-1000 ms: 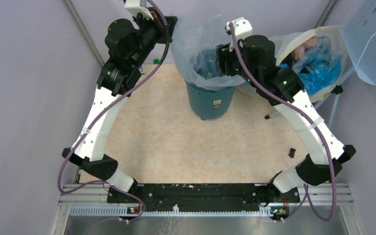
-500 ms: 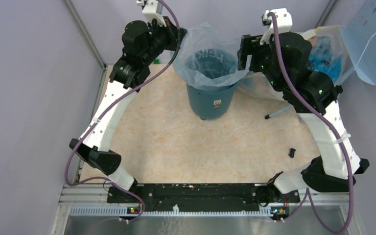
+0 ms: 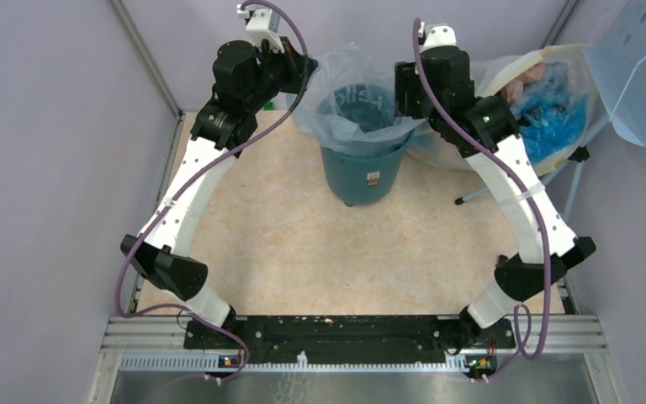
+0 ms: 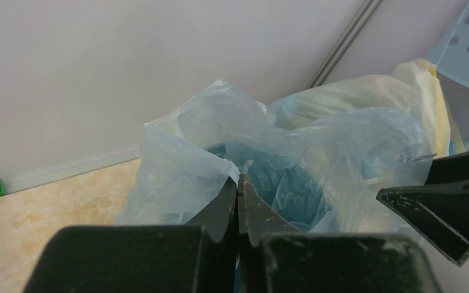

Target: Put the trash bags into the trash bin

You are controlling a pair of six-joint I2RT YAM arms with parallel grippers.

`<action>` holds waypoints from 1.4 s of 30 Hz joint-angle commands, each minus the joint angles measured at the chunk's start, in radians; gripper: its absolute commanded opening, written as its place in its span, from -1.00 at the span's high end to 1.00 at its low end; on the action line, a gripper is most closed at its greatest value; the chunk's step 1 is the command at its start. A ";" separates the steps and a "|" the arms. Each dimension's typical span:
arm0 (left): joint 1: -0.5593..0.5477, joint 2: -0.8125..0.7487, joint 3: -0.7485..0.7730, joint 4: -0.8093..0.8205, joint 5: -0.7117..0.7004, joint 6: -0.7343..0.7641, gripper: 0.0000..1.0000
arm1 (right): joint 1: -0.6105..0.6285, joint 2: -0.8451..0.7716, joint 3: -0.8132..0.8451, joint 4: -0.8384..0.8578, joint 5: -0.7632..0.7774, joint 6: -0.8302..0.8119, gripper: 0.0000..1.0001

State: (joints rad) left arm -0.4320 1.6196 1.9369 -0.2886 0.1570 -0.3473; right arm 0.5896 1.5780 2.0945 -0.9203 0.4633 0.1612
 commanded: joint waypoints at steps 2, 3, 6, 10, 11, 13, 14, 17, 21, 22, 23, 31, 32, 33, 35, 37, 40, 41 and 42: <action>0.029 -0.029 -0.052 0.049 0.026 -0.004 1.00 | -0.048 0.037 0.057 0.035 -0.020 0.022 0.09; 0.036 -0.034 -0.067 0.049 0.031 -0.003 1.00 | -0.062 0.034 0.051 0.027 -0.026 0.027 0.38; 0.069 -0.046 -0.113 0.052 0.072 -0.028 1.00 | -0.143 -0.010 -0.012 0.031 -0.108 0.057 0.85; 0.162 -0.054 -0.181 0.113 0.274 -0.159 1.00 | -0.271 -0.093 -0.135 0.077 -0.208 0.067 1.00; 0.185 -0.055 -0.197 0.129 0.312 -0.189 1.00 | -0.291 -0.104 -0.151 0.082 -0.218 0.063 1.00; 0.220 -0.056 -0.220 0.147 0.359 -0.226 1.00 | -0.311 -0.116 -0.164 0.083 -0.232 0.050 0.97; 0.235 -0.055 -0.231 0.153 0.378 -0.238 1.00 | -0.313 -0.117 -0.165 0.081 -0.240 0.043 0.84; 0.272 -0.060 -0.265 0.174 0.416 -0.271 1.00 | -0.313 -0.118 -0.155 0.072 -0.291 0.041 0.41; 0.295 -0.080 -0.335 0.221 0.446 -0.300 1.00 | -0.313 -0.141 -0.157 0.065 -0.408 0.069 -0.03; 0.297 -0.086 -0.353 0.234 0.446 -0.299 1.00 | -0.313 -0.149 -0.162 0.064 -0.444 0.084 -0.04; 0.297 -0.094 -0.374 0.247 0.446 -0.300 1.00 | -0.310 -0.153 -0.174 0.064 -0.483 0.100 -0.06; 0.293 -0.100 -0.498 0.394 0.522 -0.368 1.00 | -0.264 -0.104 -0.264 0.098 -0.391 0.252 -0.54; 0.291 -0.097 -0.498 0.388 0.527 -0.360 1.00 | -0.263 -0.104 -0.278 0.115 -0.362 0.272 -0.55; 0.290 -0.096 -0.497 0.378 0.523 -0.354 1.00 | -0.259 -0.106 -0.298 0.141 -0.346 0.286 -0.56; 0.289 -0.100 -0.505 0.373 0.516 -0.342 1.00 | -0.254 -0.108 -0.333 0.189 -0.328 0.312 -0.57; 0.288 -0.103 -0.512 0.372 0.511 -0.335 1.00 | -0.243 -0.105 -0.344 0.223 -0.329 0.320 -0.58; 0.288 -0.102 -0.514 0.371 0.525 -0.332 1.00 | -0.230 -0.083 -0.354 0.267 -0.320 0.375 -0.60; 0.286 -0.102 -0.516 0.371 0.531 -0.332 1.00 | -0.226 -0.073 -0.351 0.266 -0.313 0.397 -0.60; 0.286 -0.103 -0.517 0.370 0.534 -0.330 1.00 | -0.221 -0.056 -0.337 0.247 -0.279 0.419 -0.60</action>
State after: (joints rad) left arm -0.1402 1.5482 1.4292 0.0235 0.6586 -0.6880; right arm 0.3462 1.4879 1.7405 -0.7479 0.1165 0.4793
